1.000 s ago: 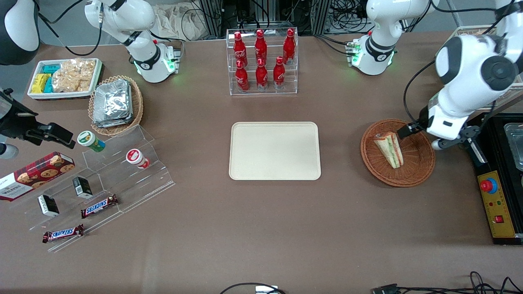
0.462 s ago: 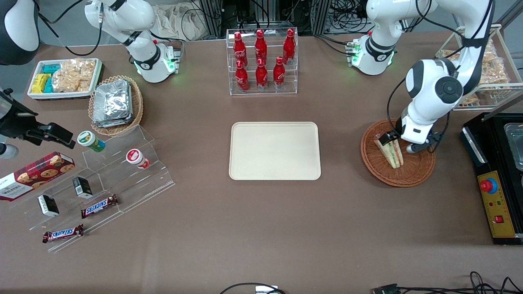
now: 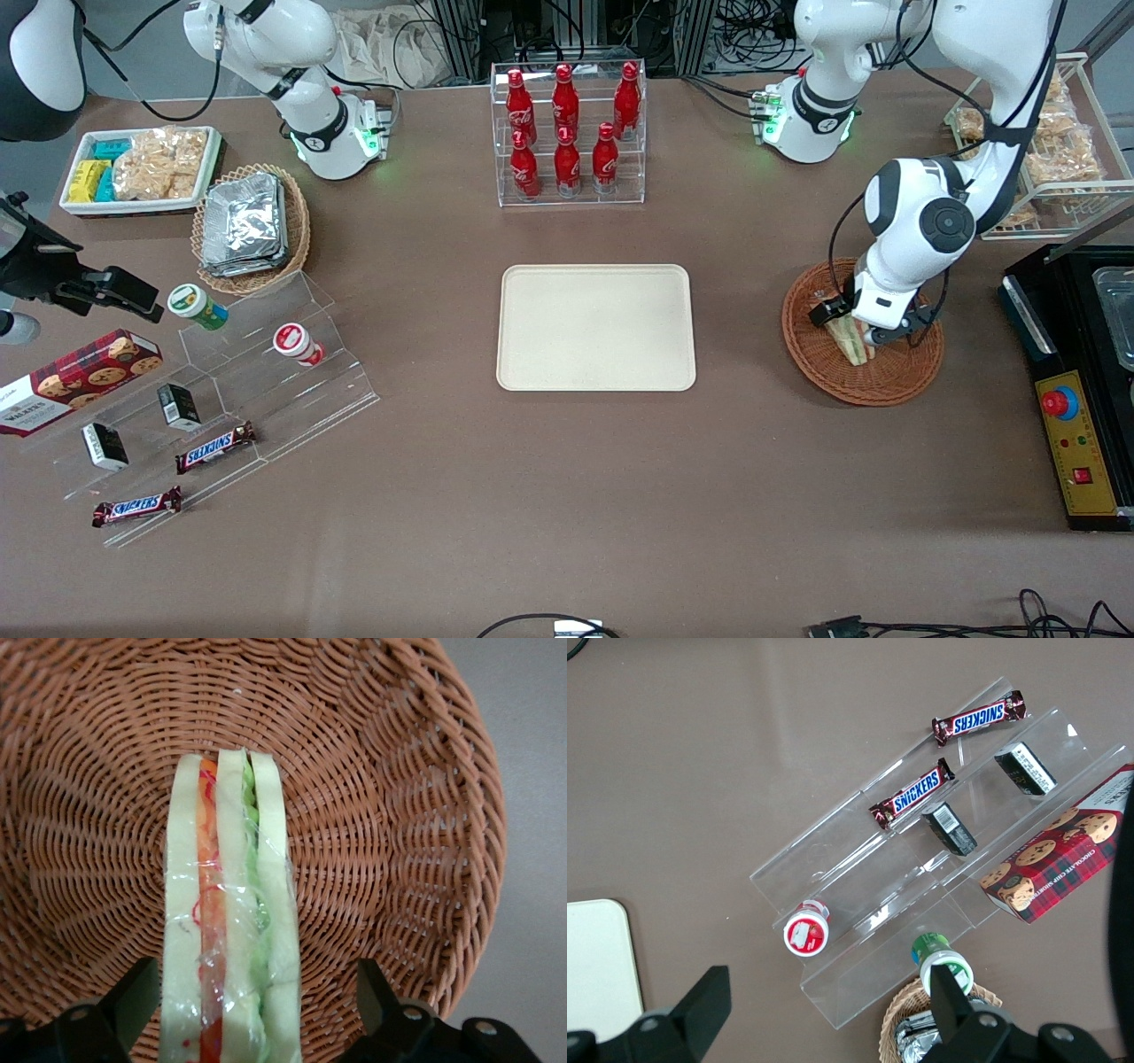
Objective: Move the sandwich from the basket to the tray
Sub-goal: 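Lower the left gripper around the sandwich and close on it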
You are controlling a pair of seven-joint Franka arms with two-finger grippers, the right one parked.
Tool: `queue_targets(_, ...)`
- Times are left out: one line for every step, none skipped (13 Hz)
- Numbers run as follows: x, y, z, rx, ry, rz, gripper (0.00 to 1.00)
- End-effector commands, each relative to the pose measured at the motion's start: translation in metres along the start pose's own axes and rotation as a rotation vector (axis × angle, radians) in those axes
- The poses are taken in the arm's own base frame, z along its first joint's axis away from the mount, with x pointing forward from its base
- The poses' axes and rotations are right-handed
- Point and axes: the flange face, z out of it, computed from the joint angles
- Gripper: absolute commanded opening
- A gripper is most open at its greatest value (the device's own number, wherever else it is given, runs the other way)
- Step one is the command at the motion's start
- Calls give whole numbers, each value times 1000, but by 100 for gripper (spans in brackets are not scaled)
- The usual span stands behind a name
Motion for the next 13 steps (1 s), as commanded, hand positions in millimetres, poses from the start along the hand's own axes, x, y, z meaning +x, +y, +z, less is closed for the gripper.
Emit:
queue_targets(2,2,-1,2,17,-3,96)
queue_targets(2,2,-1,3,17,-2,67)
queue_targets(2,2,-1,5,19,4,30)
queue_targets(2,2,-1,5,19,2,19)
queue_targets(3,1,-2,5,20,2,20)
queue_targets(3,1,-2,5,20,4,20)
queue_targets(2,2,-2,6,20,7,20)
queue_targets(2,2,-2,5,20,7,20)
queue_targets(2,2,-3,6,22,8,20)
queue_targets(3,3,-7,5,28,11,20)
queue_targets(3,2,-17,6,37,10,21)
queue_targets(1,1,-31,23,26,7,21)
queue_targets(-4,-1,-50,50,7,10,21)
